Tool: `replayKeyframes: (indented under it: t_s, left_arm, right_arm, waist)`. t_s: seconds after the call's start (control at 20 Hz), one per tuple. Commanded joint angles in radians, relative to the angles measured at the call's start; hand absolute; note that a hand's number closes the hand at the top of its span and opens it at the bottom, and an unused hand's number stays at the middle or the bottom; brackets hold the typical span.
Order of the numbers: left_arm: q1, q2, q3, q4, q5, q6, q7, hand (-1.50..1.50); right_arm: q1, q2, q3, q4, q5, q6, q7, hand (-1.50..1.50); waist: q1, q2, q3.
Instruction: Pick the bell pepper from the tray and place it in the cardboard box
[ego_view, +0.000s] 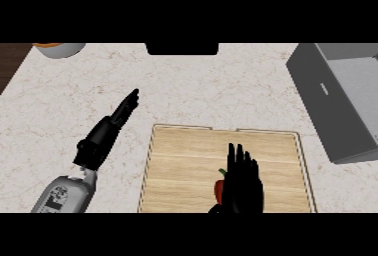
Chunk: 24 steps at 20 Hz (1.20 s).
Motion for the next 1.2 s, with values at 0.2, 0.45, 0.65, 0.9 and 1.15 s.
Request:
replayKeyframes:
  t_s: [0.2,0.45,0.65,0.9,1.15]
  left_arm:
    - [-0.015,0.006,0.034,-0.008,0.017,-0.04,0.04,0.0]
    - [-0.049,-0.038,0.02,-0.018,-0.026,-0.005,0.087,0.0]
    - [0.003,-0.058,0.014,0.011,-0.045,-0.005,0.012,0.0]
    - [-0.006,-0.037,0.03,-0.051,-0.027,-0.037,0.062,0.0]
    - [-0.017,-0.031,0.046,-0.033,-0.017,-0.033,0.051,0.0]
  right_arm:
    - [0.017,0.008,0.026,0.118,0.046,-0.066,0.141,-1.5]
    - [0.073,0.007,-0.028,0.092,0.04,-0.017,0.034,1.5]
    - [0.041,0.008,-0.024,0.125,0.092,-0.028,0.018,1.5]
    - [0.007,-0.148,-0.132,0.058,0.031,0.033,-0.196,1.5]
    - [0.062,-0.484,-0.057,-0.075,-0.108,0.028,-0.683,1.5]
  waist:
    - [-0.001,0.004,0.002]
    - [-0.007,0.004,0.002]
    - [-0.003,0.005,0.002]
    - [-0.003,0.004,0.002]
    - [-0.006,0.005,0.009]
